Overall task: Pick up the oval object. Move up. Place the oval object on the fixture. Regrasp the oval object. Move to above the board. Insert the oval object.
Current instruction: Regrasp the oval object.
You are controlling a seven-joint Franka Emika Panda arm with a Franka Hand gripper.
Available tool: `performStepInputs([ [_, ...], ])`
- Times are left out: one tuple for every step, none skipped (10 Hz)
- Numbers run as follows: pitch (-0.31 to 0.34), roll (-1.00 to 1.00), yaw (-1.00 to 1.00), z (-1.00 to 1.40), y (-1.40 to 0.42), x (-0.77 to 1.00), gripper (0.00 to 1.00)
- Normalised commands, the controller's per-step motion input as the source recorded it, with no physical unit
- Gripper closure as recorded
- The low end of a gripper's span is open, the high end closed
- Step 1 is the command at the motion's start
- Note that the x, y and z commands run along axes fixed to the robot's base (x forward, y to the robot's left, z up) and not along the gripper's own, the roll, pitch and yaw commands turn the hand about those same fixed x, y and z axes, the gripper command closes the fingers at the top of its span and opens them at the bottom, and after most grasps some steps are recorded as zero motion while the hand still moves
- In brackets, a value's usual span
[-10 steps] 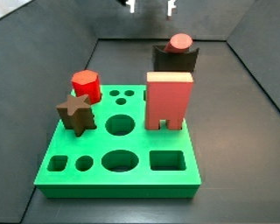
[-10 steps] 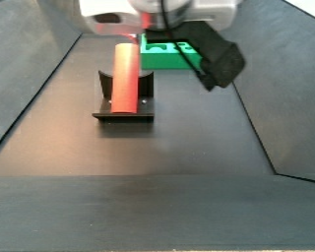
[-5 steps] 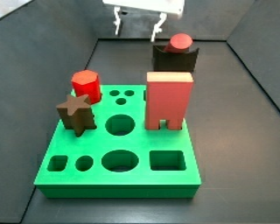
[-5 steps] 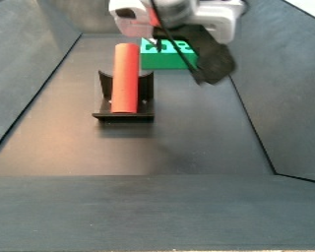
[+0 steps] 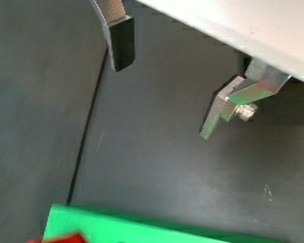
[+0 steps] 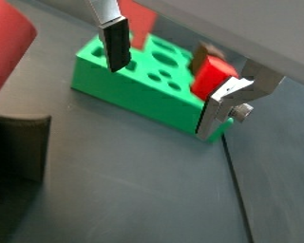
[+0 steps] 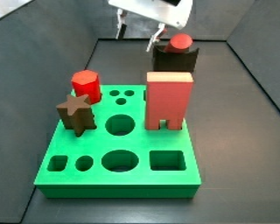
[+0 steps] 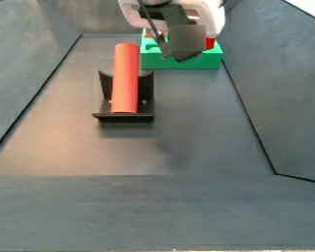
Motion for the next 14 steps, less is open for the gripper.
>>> performStepInputs([
  [-0.289, 0.71, -1.00, 0.00, -0.02, -0.05, 0.00],
  [-0.312, 0.70, -1.00, 0.01, -0.02, -0.06, 0.00],
  [-0.327, 0.69, -1.00, 0.01, -0.01, -0.06, 0.00],
  [-0.355, 0.67, -1.00, 0.01, -0.01, -0.05, 0.00],
  [-0.361, 0.66, -1.00, 0.00, -0.01, -0.05, 0.00],
  [-0.370, 0.64, -1.00, 0.01, -0.01, -0.05, 0.00],
  [-0.371, 0.63, -1.00, 0.01, 0.00, -0.04, 0.00],
  [-0.363, 0.60, -1.00, 0.00, -0.01, -0.05, 0.00],
  [-0.354, 0.59, -1.00, 0.00, -0.01, -0.05, 0.00],
  [-0.324, 0.57, -1.00, 0.00, -0.01, -0.04, 0.00],
  [-0.274, 0.56, -1.00, 0.00, -0.01, -0.04, 0.00],
  [-0.221, 0.55, -1.00, 0.00, -0.01, -0.04, 0.00],
  [-0.118, 0.46, -0.85, -0.01, -0.01, -0.04, 0.00],
  [-0.005, 0.33, -0.63, 0.00, 0.00, -0.04, 0.00],
])
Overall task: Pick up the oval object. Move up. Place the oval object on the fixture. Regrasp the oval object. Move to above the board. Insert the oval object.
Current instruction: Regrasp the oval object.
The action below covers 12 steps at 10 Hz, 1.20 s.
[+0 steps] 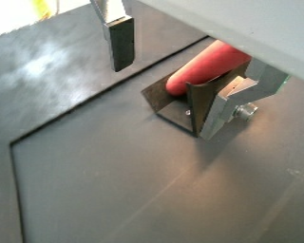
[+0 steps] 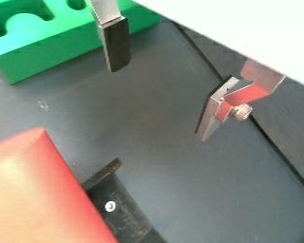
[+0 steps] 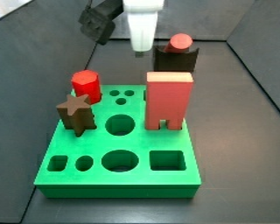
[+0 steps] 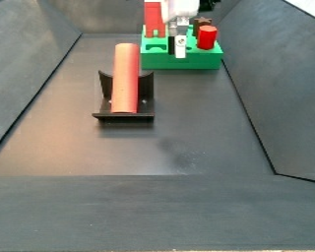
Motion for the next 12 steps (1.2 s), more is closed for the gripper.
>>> performStepInputs([
  [0.053, 0.25, -0.50, 0.00, 0.00, -0.03, 0.00],
  [0.141, 0.12, -0.27, 0.00, 0.00, -0.02, 0.00],
  [0.180, 0.07, -0.15, 0.00, 0.00, 1.00, 0.00],
  [0.207, 0.04, -0.05, 0.00, 0.00, 1.00, 0.00],
  [0.235, 0.05, -0.02, -0.02, 0.00, 1.00, 0.00],
  [0.238, 0.04, 0.02, -0.01, 0.00, 1.00, 0.00],
  [0.234, 0.03, 0.03, -0.01, -0.01, 1.00, 0.00],
  [0.225, 0.01, 0.05, -0.01, -0.01, 1.00, 0.00],
  [0.222, 0.00, 0.05, 0.00, -0.01, 1.00, 0.00],
  [0.219, -0.01, 0.05, 0.00, -0.01, 1.00, 0.00],
  [0.220, -0.01, 0.05, 0.00, -0.02, 1.00, 0.00],
  [0.219, -0.03, 0.05, 0.00, -0.02, 1.00, 0.00],
])
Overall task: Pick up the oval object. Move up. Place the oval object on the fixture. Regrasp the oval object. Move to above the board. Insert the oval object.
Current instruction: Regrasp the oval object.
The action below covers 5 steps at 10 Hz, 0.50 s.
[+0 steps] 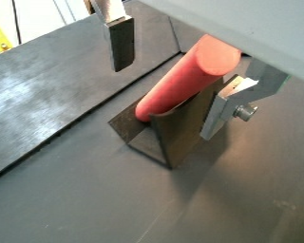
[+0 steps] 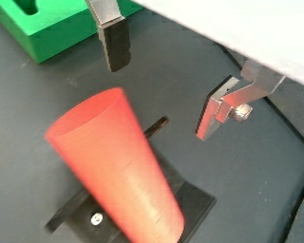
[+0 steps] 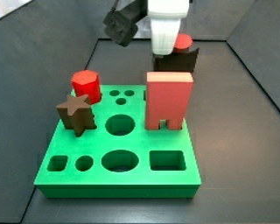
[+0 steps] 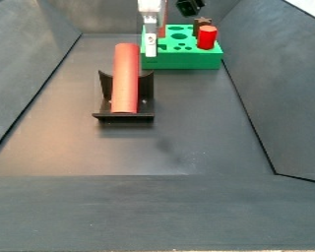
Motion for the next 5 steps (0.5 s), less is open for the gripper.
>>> performStepInputs([
  [0.221, -0.03, 0.05, 0.01, -0.02, 1.00, 0.00],
  [0.227, -0.03, 0.05, 0.01, -0.02, 0.91, 0.00],
  [0.229, -0.04, 0.05, 0.01, -0.02, 0.84, 0.00],
  [0.229, -0.04, 0.05, 0.00, -0.02, 0.75, 0.00],
  [0.231, -0.03, 0.06, 0.01, -0.01, 0.70, 0.00],
])
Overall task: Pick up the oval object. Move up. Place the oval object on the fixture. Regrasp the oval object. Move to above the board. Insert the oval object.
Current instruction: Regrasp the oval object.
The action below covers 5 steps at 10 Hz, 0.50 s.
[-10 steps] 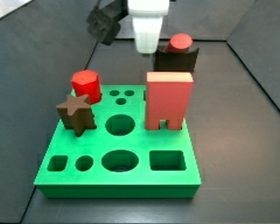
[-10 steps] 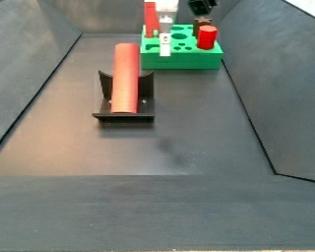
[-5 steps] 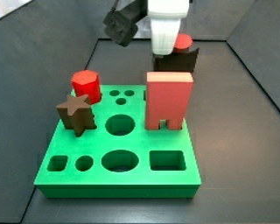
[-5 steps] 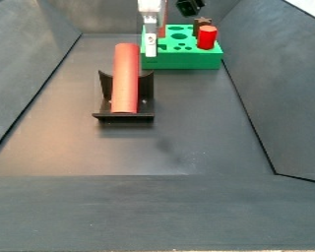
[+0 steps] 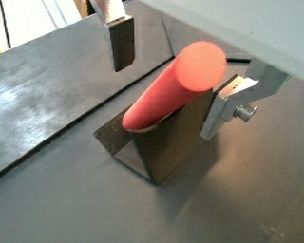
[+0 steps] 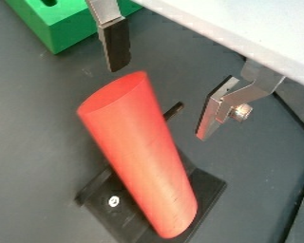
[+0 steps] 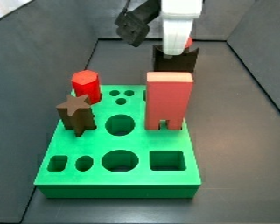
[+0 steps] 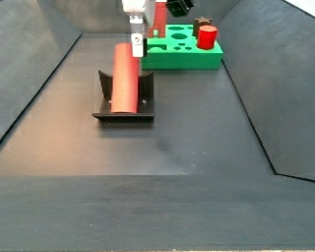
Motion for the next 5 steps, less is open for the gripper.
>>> performStepInputs([
  [0.239, -0.03, 0.06, 0.01, -0.02, 0.62, 0.00],
  [0.241, -0.04, 0.06, 0.00, -0.02, 0.56, 0.00],
  [0.236, -0.04, 0.06, 0.00, -0.01, 0.49, 0.00],
  [0.237, -0.05, 0.05, 0.01, -0.01, 0.45, 0.00],
  [0.244, -0.05, 0.05, 0.00, -0.01, 0.39, 0.00],
])
